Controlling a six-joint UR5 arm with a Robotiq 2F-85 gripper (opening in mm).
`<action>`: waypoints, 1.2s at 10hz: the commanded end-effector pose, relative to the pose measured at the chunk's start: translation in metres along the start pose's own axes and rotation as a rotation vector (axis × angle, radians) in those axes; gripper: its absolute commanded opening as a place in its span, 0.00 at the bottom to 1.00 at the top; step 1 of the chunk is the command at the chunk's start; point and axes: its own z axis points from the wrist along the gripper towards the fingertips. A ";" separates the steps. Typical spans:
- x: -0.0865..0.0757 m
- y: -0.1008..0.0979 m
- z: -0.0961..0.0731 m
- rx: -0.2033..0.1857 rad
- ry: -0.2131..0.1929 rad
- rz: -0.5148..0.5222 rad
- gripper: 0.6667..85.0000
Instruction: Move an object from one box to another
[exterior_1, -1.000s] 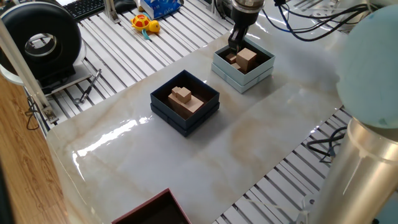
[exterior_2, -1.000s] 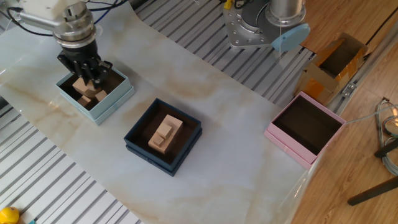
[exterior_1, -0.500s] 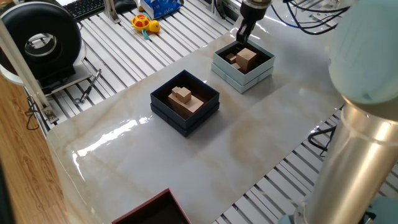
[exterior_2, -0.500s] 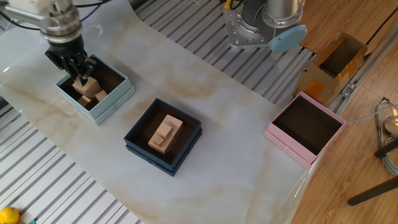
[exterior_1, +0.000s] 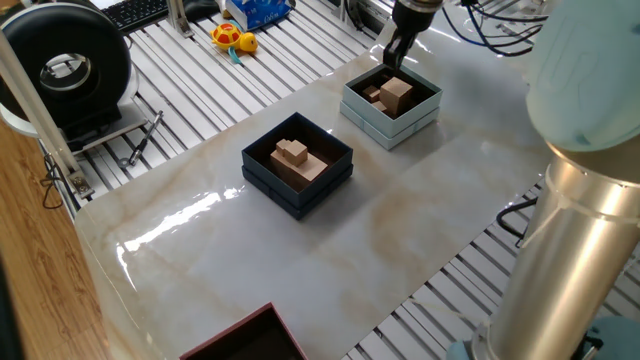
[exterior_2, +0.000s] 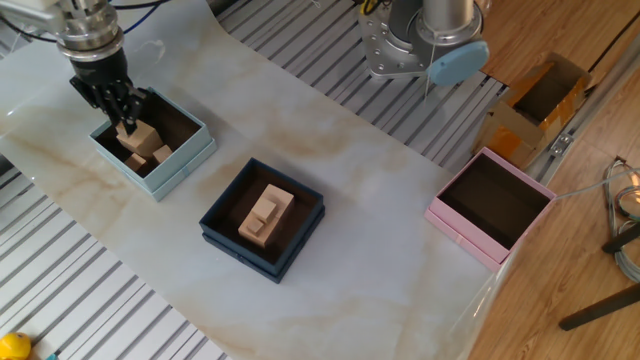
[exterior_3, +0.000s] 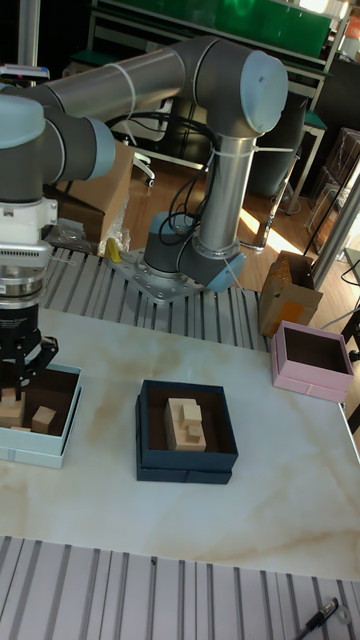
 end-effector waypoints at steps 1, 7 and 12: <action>0.011 -0.013 0.002 0.029 0.012 0.012 0.01; 0.014 -0.010 0.008 0.065 0.025 -0.004 0.14; 0.011 -0.012 0.004 0.048 0.022 -0.047 0.53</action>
